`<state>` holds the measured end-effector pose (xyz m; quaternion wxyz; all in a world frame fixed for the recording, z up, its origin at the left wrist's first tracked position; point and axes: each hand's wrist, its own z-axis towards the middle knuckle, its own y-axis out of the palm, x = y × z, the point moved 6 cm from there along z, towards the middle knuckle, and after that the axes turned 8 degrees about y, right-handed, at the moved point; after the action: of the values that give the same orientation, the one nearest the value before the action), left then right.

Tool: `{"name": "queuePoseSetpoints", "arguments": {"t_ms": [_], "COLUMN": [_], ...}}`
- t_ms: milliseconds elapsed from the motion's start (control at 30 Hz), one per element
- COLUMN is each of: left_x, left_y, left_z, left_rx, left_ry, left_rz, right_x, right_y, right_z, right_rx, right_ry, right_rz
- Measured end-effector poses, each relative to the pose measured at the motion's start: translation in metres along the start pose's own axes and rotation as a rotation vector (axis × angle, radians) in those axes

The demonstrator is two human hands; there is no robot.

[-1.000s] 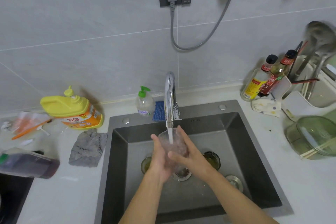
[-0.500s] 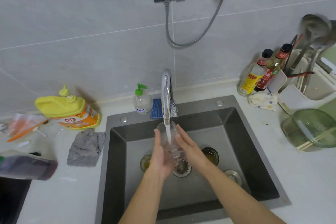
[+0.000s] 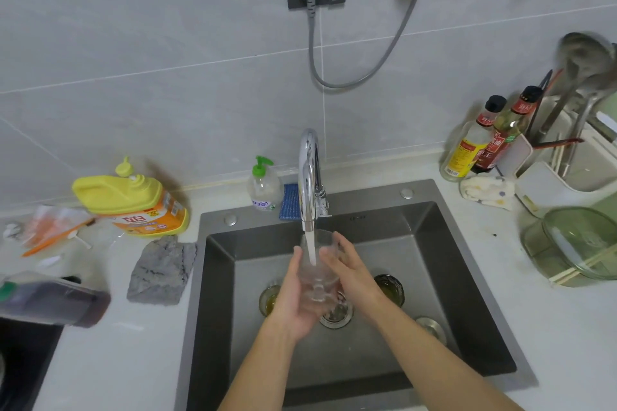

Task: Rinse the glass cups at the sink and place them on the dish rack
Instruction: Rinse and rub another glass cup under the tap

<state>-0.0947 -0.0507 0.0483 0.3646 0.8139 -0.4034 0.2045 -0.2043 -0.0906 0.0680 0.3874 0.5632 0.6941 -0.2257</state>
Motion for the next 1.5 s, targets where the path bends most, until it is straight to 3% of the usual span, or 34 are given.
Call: {"name": "queuePoseSetpoints", "arguments": {"t_ms": [100,233,400,500,567,700,833,933,1167,1367,1500], "left_x": [-0.001,0.009,0.024,0.030,0.029,0.021,0.017,0.018,0.024,0.019,0.019], "left_y": [-0.007,-0.010,0.003,0.014,0.014,0.015,0.011,0.013,-0.007,0.018,0.012], "left_z": [-0.006,-0.001,-0.001,-0.006,-0.004,0.000,-0.005,-0.004,0.003,-0.002,0.001], "left_rx": [-0.047,-0.027,-0.003,0.053,0.112,0.009,0.036,0.039,0.132,0.100,0.228], "left_ry": [-0.011,0.124,0.353,0.393,0.348,0.206,0.239,0.275,0.206,0.222,0.179], "left_rz": [0.185,0.406,0.562,0.533,0.487,0.237,0.277,0.356,0.204,0.255,0.013], "right_x": [-0.003,-0.008,-0.010,-0.012,-0.013,-0.017,-0.028,-0.027,-0.019,-0.030,-0.019], "right_y": [0.005,0.018,0.017,0.015,0.018,0.017,0.014,0.021,0.025,0.018,0.020], "right_z": [0.006,0.004,-0.002,-0.003,-0.004,-0.012,-0.004,-0.005,-0.004,-0.002,0.001], "right_rx": [0.039,0.045,0.091,0.120,0.030,-0.117,0.043,0.200,0.042,0.073,-0.031], "right_ry": [0.047,-0.029,0.019,0.010,-0.074,-0.119,-0.054,-0.104,-0.083,0.024,-0.079], "right_rz": [-0.066,-0.207,-0.059,-0.027,-0.063,-0.135,-0.149,-0.198,-0.180,-0.198,-0.217]}}
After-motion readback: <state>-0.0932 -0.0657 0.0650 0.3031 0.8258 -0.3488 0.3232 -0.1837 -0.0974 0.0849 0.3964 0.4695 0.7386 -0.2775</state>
